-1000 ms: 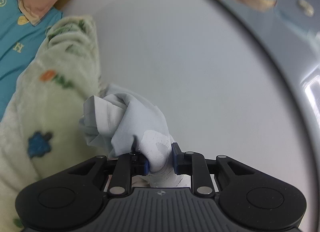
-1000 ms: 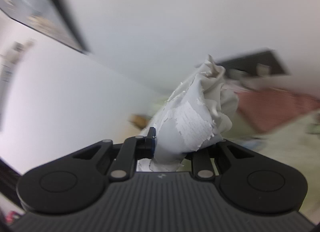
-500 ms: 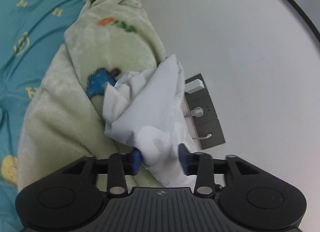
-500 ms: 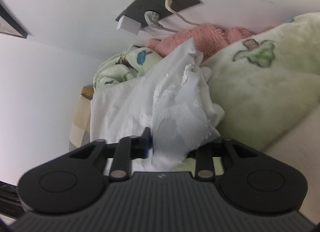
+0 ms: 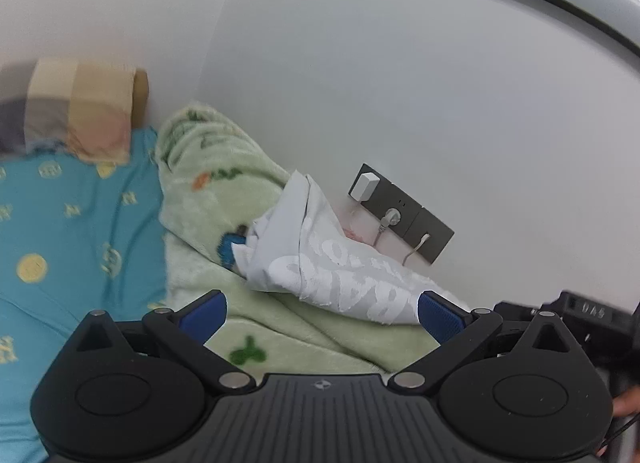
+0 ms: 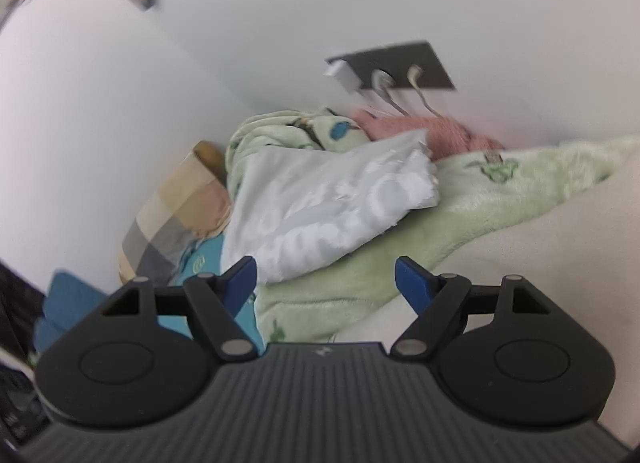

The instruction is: Fold clothes

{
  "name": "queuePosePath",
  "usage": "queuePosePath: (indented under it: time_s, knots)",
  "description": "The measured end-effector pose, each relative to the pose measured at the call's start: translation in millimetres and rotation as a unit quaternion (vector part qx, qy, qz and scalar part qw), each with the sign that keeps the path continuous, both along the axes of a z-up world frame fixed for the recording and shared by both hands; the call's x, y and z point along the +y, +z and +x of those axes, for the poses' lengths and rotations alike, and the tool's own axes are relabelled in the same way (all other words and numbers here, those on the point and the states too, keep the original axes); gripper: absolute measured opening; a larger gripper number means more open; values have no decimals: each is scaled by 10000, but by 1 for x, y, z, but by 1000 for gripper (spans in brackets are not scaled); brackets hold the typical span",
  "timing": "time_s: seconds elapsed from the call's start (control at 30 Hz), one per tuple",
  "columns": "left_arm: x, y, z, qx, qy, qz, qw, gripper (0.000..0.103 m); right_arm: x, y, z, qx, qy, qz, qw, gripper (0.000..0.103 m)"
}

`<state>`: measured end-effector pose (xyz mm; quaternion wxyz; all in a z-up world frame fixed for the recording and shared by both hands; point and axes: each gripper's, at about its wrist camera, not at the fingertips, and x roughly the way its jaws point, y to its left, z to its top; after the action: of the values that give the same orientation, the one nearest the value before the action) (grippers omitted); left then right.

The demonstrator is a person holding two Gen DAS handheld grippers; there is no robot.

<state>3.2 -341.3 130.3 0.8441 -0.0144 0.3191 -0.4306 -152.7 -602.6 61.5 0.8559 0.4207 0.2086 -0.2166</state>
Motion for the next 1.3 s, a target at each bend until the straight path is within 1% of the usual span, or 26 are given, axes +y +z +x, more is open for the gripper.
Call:
queuePosePath:
  time_s: [0.07, 0.1, 0.17, 0.27, 0.37, 0.47, 0.5, 0.57, 0.63, 0.67, 0.77, 0.97, 1.3]
  knots:
    - [11, 8, -20, -287, 64, 163, 9994, 103, 19, 10, -7, -14, 45, -415, 9991, 79]
    - [17, 10, -28, -368, 100, 200, 9991, 103, 28, 16, -10, -21, 68, -622, 9980, 79]
    - [32, 15, -44, -499, 138, 181, 9985, 103, 46, 26, -17, -34, 113, -1036, 9945, 79]
    - [52, 19, -63, -701, 247, 116, 9972, 103, 74, 41, -28, -55, 180, -1653, 9861, 79]
    - [71, 20, -80, -923, 382, 65, 9950, 103, 101, 46, -38, -128, 228, -2153, 9762, 78]
    - [89, 16, -97, -1246, 473, 86, 9910, 103, 124, 42, -48, -223, 212, -2557, 9663, 78]
    - [94, 13, -100, -1256, 515, 81, 9907, 103, 130, 39, -51, -227, 171, -2649, 9639, 78]
    - [105, 6, -106, -1265, 593, 69, 9902, 103, 140, 33, -55, -286, 146, -2743, 9611, 78]
    - [115, -2, -111, -1147, 595, 37, 9916, 103, 148, 27, -55, -246, 165, -2799, 9596, 78]
    - [118, -5, -114, -1151, 581, 54, 9916, 103, 152, 24, -55, -237, 163, -2838, 9585, 78]
    - [127, -11, -124, -1327, 575, 160, 9894, 103, 162, 20, -56, -252, 110, -2958, 9549, 78]
    - [145, -8, -132, -1483, 670, 133, 9866, 103, 179, 22, -56, -288, 41, -3152, 9486, 78]
    - [162, -1, -134, -1463, 726, 2, 9866, 103, 197, 24, -51, -205, 79, -3227, 9463, 78]
